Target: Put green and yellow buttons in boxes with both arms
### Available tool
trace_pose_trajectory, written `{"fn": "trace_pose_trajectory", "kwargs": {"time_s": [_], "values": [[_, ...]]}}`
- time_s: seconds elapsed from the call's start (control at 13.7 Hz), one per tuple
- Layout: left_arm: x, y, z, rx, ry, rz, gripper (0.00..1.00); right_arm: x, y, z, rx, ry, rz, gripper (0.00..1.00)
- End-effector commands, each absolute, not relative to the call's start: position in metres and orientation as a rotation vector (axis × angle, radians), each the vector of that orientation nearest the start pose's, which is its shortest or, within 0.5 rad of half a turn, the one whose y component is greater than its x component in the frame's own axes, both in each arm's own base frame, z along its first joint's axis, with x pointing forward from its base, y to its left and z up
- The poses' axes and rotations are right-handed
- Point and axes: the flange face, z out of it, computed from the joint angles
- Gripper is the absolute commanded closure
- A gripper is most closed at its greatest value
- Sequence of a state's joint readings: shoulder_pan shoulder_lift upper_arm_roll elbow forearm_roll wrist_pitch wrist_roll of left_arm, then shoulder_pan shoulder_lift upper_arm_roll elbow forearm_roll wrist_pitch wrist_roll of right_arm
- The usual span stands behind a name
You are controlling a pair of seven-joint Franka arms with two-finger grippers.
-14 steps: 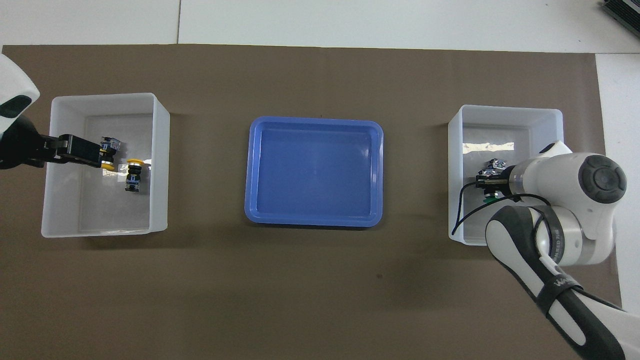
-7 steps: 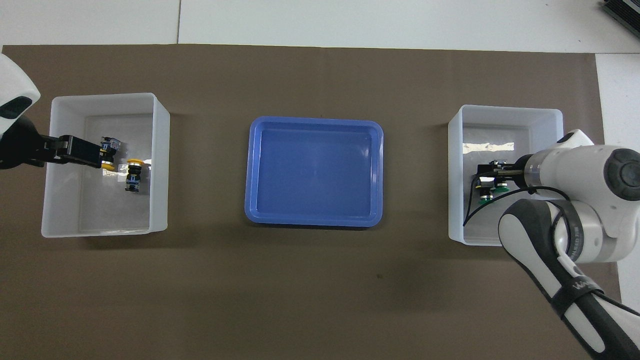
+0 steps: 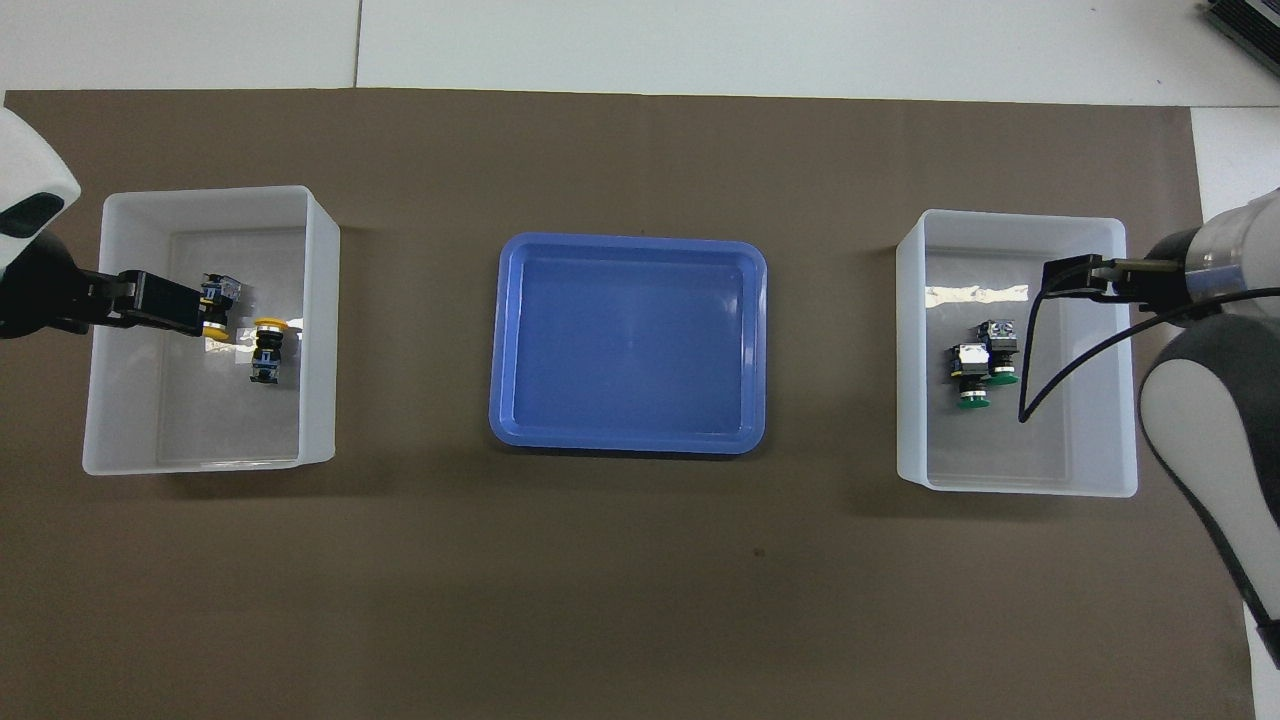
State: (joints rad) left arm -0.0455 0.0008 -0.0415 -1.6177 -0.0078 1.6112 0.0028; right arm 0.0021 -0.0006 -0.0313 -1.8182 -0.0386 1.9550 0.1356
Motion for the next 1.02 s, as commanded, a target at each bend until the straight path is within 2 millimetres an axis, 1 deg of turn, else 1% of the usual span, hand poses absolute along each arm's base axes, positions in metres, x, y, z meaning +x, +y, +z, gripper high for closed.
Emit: {"fn": "trace_pose_trajectory", "kwargs": {"time_s": [0.0,0.22,0.29,0.37,0.59,0.73,0.95], "values": [[0.548,-0.047,0.608,-3.128,0.150,-0.008,0.00,0.569,-0.027,0.588,-3.154,0.284,-0.166,0.00],[0.548,-0.047,0.608,-3.128,0.147,-0.010,0.00,0.538,-0.036,0.631,-3.157,0.298,-0.112,0.00],[0.548,-0.047,0.608,-3.128,0.147,-0.008,0.00,0.531,-0.037,0.642,-3.161,0.301,-0.075,0.00],[0.548,-0.047,0.608,-3.128,0.147,-0.008,0.00,0.528,-0.036,0.651,-3.178,0.279,-0.061,0.00],[0.548,-0.047,0.608,-3.128,0.147,-0.008,0.00,0.524,-0.040,0.649,-3.187,0.258,-0.034,0.00],[0.548,-0.047,0.608,-3.128,0.150,-0.008,0.00,0.522,-0.036,0.647,-3.177,0.262,0.008,0.00],[0.548,-0.046,0.608,-3.128,0.147,-0.010,0.00,0.521,-0.036,0.648,-3.166,0.268,0.016,0.00]]}}
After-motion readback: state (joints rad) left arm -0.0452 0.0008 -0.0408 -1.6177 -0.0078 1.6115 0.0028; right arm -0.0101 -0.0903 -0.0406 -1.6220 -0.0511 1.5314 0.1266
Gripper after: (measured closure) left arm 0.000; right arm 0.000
